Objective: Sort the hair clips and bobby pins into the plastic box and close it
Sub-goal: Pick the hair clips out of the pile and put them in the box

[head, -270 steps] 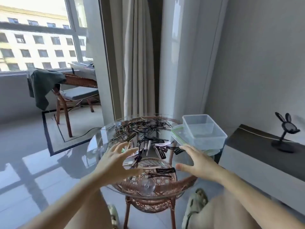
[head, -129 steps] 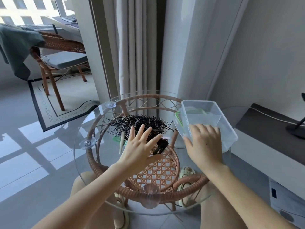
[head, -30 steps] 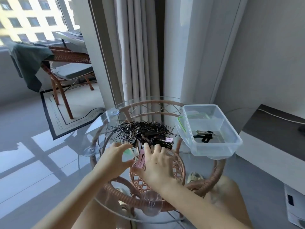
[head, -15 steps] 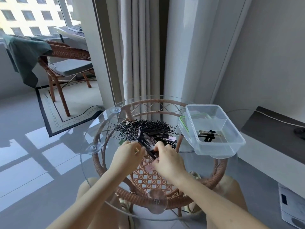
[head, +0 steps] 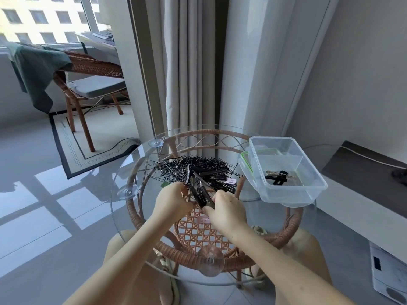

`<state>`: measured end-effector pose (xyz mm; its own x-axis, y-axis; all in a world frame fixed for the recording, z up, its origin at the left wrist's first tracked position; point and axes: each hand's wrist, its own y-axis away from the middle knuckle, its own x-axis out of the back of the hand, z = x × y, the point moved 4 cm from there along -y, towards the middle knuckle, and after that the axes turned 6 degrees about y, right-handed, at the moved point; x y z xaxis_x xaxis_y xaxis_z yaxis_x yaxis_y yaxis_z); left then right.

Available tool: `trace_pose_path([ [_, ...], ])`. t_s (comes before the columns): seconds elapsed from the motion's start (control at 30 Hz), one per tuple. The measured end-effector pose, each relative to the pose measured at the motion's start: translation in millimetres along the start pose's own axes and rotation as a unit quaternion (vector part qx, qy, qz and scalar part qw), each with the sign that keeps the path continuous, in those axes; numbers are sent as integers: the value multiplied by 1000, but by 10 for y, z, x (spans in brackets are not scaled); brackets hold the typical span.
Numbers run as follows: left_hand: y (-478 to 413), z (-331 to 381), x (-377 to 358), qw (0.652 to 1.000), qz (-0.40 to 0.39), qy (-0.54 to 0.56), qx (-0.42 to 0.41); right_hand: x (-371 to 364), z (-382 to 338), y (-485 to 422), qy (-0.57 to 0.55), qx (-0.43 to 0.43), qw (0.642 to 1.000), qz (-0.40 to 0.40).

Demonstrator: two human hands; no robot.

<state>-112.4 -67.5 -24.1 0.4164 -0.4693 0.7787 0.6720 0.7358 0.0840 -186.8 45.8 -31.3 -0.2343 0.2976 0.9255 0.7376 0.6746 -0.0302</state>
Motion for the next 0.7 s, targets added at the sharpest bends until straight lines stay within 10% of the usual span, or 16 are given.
trace_pose_path([
  [0.43, 33, -301, 221, 972, -149, 131, 127, 513, 219, -53, -124, 41, 991, -20],
  [0.7, 89, -35, 589, 948, -160, 243, 131, 1506, 837, -226, -121, 77, 964, 225],
])
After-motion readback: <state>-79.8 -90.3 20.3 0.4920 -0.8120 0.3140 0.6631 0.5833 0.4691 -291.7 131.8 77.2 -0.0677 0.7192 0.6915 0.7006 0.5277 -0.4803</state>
